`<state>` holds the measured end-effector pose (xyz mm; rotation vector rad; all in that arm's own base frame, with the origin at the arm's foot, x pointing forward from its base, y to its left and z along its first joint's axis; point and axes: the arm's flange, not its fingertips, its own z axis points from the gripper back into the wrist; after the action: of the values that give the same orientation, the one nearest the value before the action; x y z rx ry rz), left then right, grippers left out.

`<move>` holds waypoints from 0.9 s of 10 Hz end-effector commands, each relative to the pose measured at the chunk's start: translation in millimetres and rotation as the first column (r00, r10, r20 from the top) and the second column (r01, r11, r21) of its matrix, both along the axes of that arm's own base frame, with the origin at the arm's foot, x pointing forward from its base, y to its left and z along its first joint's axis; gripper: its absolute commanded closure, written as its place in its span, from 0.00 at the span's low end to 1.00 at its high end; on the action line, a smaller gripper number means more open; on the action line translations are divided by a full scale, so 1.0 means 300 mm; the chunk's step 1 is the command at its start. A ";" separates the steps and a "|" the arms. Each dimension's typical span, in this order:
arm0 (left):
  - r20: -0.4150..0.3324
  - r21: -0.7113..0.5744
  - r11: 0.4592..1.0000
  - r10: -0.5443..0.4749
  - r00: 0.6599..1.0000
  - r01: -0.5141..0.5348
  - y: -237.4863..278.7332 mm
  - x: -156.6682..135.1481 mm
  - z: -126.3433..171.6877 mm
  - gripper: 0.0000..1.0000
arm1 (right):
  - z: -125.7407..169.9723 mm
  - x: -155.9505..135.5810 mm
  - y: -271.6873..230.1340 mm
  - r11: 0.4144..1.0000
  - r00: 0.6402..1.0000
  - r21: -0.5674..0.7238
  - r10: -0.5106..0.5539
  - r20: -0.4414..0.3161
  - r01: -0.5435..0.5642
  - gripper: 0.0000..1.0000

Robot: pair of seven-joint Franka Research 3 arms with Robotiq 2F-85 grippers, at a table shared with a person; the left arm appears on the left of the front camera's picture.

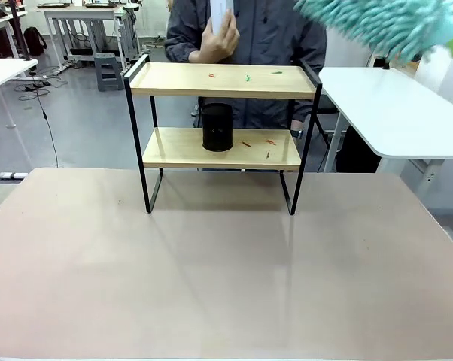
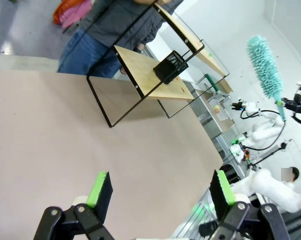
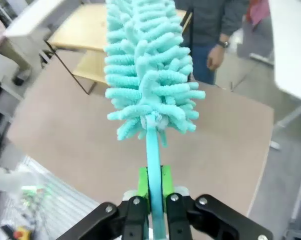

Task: Clean the shelf.
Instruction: Clean the specific tier of the Shelf with the Duster once objects are removed.

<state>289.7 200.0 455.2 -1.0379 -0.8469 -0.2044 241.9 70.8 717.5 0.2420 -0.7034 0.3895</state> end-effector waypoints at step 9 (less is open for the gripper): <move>0.030 -0.006 1.000 -0.002 1.000 0.002 -0.003 0.001 0.003 0.00 | 0.121 0.233 0.190 0.979 0.979 -0.067 -0.196 -0.053 0.192 0.88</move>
<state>289.5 200.6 455.6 -1.0371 -0.8479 -0.2040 280.2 103.5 730.3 0.1757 -0.6796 0.3121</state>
